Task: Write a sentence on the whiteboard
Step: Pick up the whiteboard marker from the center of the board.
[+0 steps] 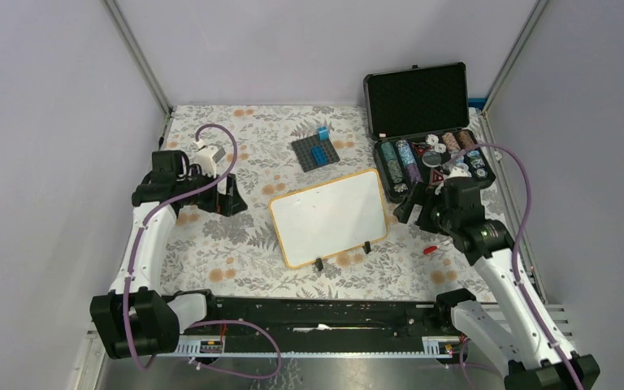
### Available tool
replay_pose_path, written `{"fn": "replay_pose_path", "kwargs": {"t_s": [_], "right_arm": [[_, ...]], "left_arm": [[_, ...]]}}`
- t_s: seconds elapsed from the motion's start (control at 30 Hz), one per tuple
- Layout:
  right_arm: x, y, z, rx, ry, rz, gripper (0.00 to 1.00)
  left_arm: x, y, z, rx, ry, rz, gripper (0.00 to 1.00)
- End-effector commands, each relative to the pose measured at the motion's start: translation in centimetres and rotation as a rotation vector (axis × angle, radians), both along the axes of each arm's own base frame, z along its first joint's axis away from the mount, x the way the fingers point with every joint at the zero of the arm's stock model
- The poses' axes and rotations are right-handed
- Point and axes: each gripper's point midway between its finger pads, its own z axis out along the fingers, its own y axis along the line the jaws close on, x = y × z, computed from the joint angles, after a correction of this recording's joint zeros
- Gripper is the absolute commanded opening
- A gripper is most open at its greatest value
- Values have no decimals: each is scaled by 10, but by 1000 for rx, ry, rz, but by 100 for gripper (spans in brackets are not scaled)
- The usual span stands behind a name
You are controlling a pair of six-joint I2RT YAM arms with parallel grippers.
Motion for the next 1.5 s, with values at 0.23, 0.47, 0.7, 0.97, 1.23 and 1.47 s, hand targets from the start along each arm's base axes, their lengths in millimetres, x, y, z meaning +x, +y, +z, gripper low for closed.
{"fn": "replay_pose_path", "kwargs": {"t_s": [0.23,0.47,0.7,0.97,1.23,1.47], "right_arm": [[-26,-64,-23,-120,242,-548,99],[-38,-102,-37,-324,392,-819,97],[-37,-103,-58,-309,405,-903,76],[-42,-101,-89,-295,451,-953,61],[-36,-103,-112,-313,457,-983,56],[-31,-105,-126,-303,479,-1003,52]], "left_arm": [[32,-4,22,-60,-131,45,99],[35,-4,19,-74,-130,71,99],[30,-6,29,-82,-161,64,99],[29,-8,24,-93,-144,60,99],[30,-9,25,-102,-140,55,99],[29,-9,23,-103,-135,56,99]]}}
